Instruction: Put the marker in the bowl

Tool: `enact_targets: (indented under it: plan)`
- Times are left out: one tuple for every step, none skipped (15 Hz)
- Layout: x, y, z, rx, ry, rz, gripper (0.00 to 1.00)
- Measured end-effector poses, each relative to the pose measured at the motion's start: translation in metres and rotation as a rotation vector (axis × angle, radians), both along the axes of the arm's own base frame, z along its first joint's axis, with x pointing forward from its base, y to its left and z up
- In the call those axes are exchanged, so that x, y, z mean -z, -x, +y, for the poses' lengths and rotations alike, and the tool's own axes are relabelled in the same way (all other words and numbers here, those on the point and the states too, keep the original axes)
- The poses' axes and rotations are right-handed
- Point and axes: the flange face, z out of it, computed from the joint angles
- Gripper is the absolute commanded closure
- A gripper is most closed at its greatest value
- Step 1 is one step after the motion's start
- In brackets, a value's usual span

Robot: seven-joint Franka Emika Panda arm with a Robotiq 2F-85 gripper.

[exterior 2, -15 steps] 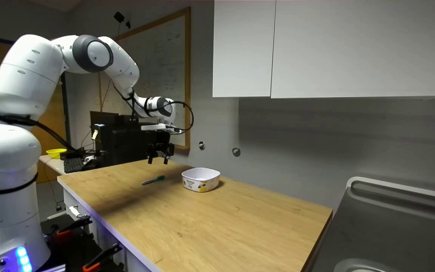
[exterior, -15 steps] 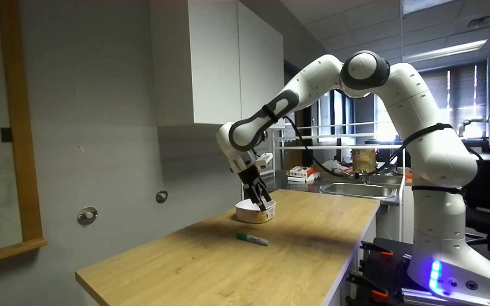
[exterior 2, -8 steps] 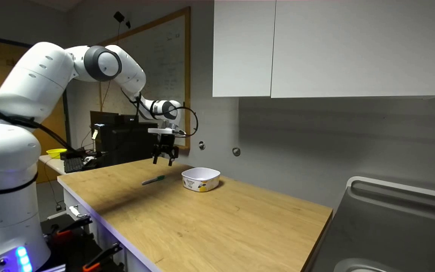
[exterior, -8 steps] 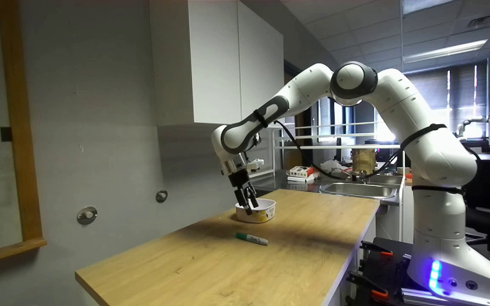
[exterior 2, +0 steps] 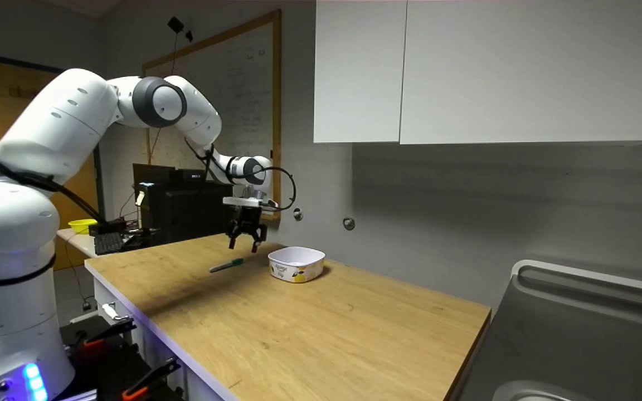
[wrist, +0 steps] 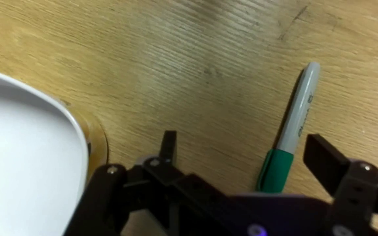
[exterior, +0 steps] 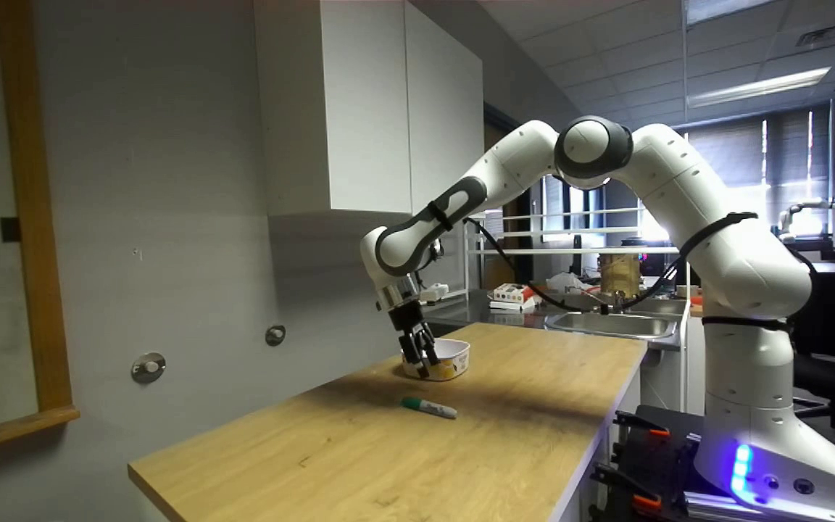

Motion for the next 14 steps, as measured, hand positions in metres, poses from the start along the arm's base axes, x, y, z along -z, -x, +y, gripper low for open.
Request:
enact_targets:
  plan:
    - [0.001,0.0,0.0,0.0,0.0,0.001,0.0]
    - [0.0,0.0,-0.001,0.001,0.0,0.0,0.0]
    - [-0.002,-0.001,-0.002,0.002,0.001,-0.003,0.0]
    - [-0.004,-0.001,-0.003,0.004,0.002,-0.007,0.0]
    - [-0.006,-0.001,-0.002,0.004,0.001,-0.01,0.0]
    - [-0.007,0.0,-0.001,0.001,0.001,-0.01,0.0]
    - [-0.006,0.001,0.003,-0.005,0.001,-0.008,0.0]
    - [-0.003,0.004,0.007,-0.012,0.0,-0.002,0.0]
    - [0.0,0.007,0.011,-0.02,0.0,0.005,0.0]
    - [0.003,0.01,0.016,-0.029,0.0,0.013,0.0]
    - [0.007,0.014,0.021,-0.038,0.0,0.02,0.0]
    - [0.01,0.017,0.026,-0.047,0.0,0.027,0.0]
    - [0.014,0.021,0.031,-0.054,-0.001,0.033,0.0]
    - [0.017,0.024,0.035,-0.061,-0.001,0.038,0.0]
